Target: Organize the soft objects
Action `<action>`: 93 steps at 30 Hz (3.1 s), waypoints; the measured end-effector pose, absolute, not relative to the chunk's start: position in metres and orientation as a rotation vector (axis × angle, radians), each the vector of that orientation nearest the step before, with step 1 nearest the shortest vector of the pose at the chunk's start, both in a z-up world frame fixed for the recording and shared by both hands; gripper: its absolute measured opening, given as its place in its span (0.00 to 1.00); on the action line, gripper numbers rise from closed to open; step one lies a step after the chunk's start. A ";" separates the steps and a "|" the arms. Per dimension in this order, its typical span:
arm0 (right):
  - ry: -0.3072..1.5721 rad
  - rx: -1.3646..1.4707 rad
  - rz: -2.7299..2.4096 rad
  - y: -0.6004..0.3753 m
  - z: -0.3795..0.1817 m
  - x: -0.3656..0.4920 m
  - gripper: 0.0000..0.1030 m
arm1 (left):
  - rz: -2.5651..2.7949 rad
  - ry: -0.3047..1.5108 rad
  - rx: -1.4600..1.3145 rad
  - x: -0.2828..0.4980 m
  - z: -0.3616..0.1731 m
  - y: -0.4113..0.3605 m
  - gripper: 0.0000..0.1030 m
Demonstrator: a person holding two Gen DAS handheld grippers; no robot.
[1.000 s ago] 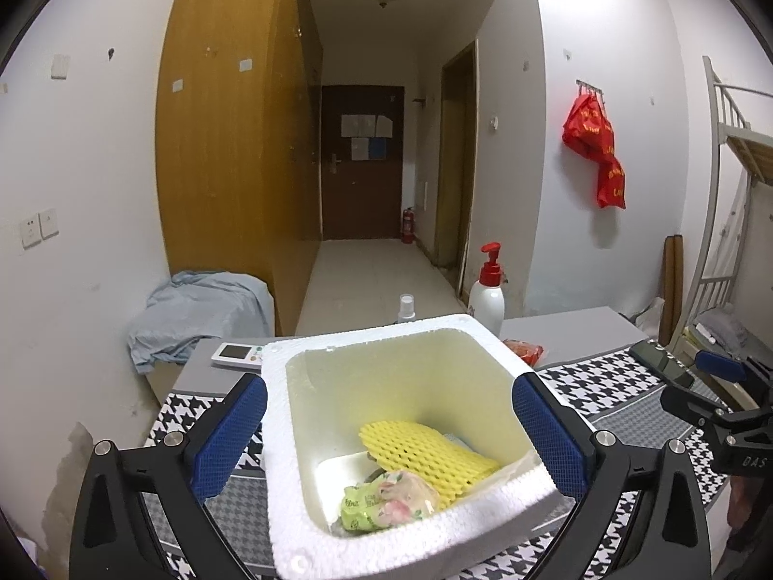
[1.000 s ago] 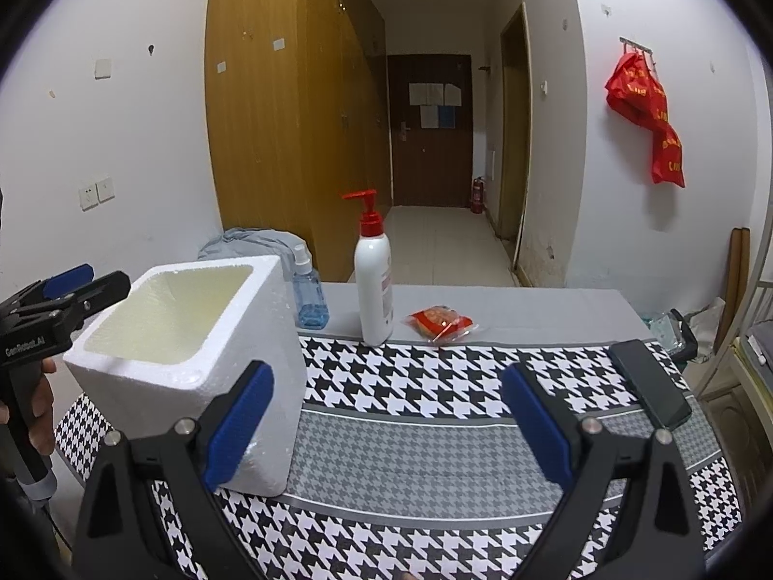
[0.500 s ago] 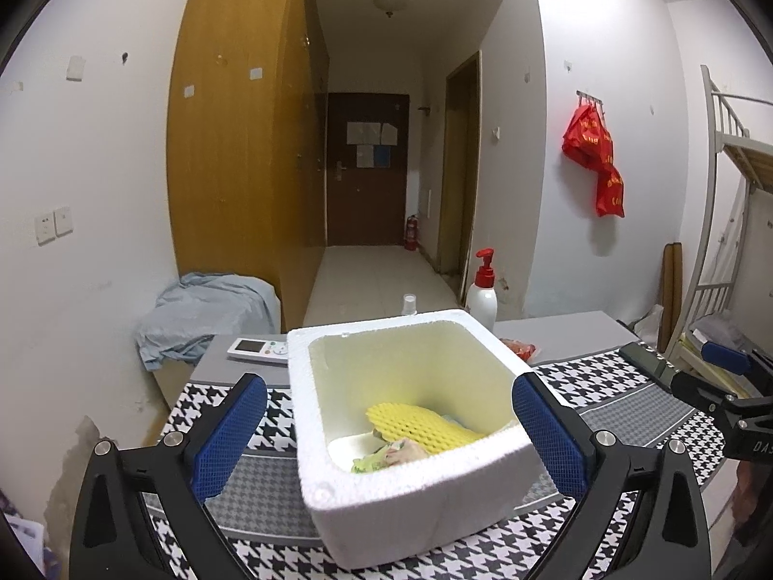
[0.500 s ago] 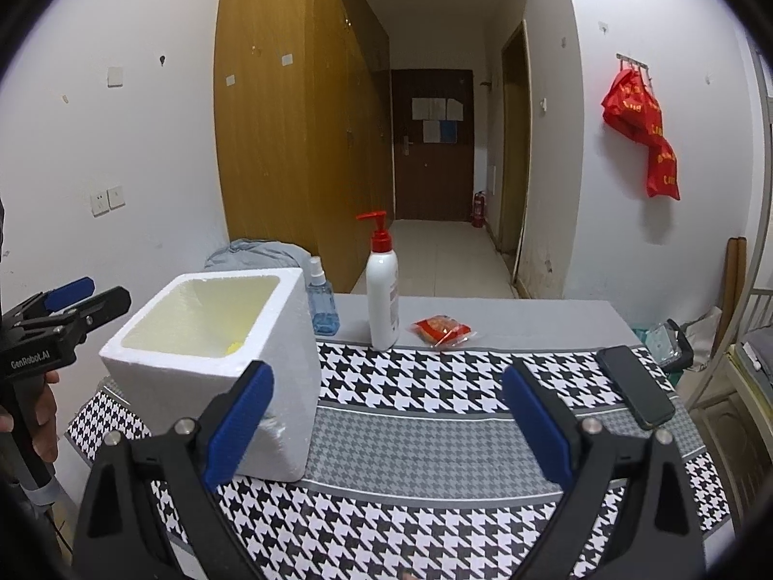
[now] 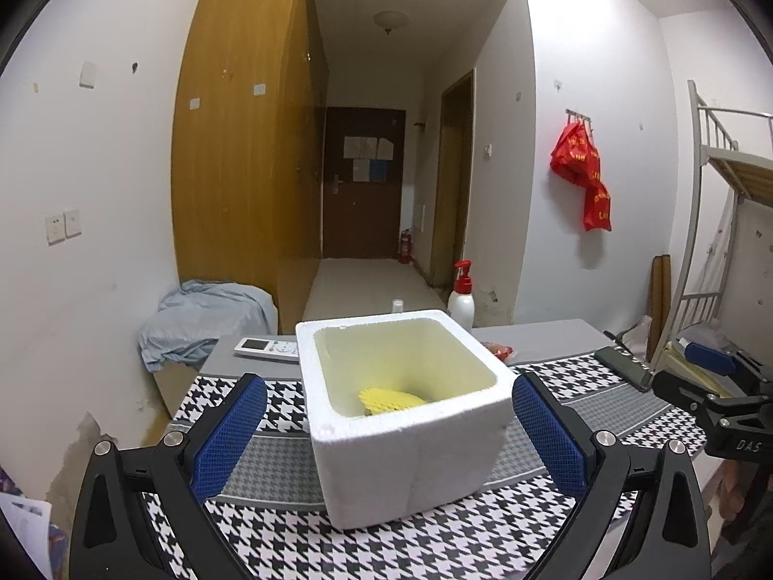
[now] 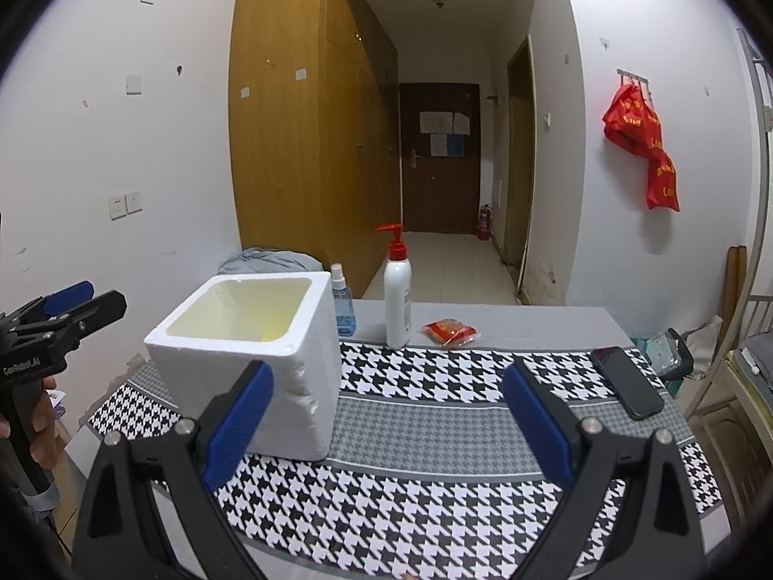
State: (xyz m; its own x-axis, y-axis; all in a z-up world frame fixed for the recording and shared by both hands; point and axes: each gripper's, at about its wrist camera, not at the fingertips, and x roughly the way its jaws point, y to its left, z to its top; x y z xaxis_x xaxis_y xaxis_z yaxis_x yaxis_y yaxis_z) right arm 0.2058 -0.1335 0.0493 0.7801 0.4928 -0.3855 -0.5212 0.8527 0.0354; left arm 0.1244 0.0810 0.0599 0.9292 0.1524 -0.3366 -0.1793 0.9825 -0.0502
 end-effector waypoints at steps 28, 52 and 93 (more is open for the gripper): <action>0.312 -0.062 0.572 -0.154 0.047 0.131 0.96 | 0.155 0.196 -0.038 0.031 0.057 0.038 0.99; 0.264 -0.055 0.604 -0.155 0.012 0.063 0.99 | 0.204 0.138 0.006 -0.023 0.019 0.016 0.99; 0.263 -0.017 0.519 -0.161 -0.023 0.024 0.99 | 0.257 0.138 0.028 -0.068 -0.028 0.006 0.99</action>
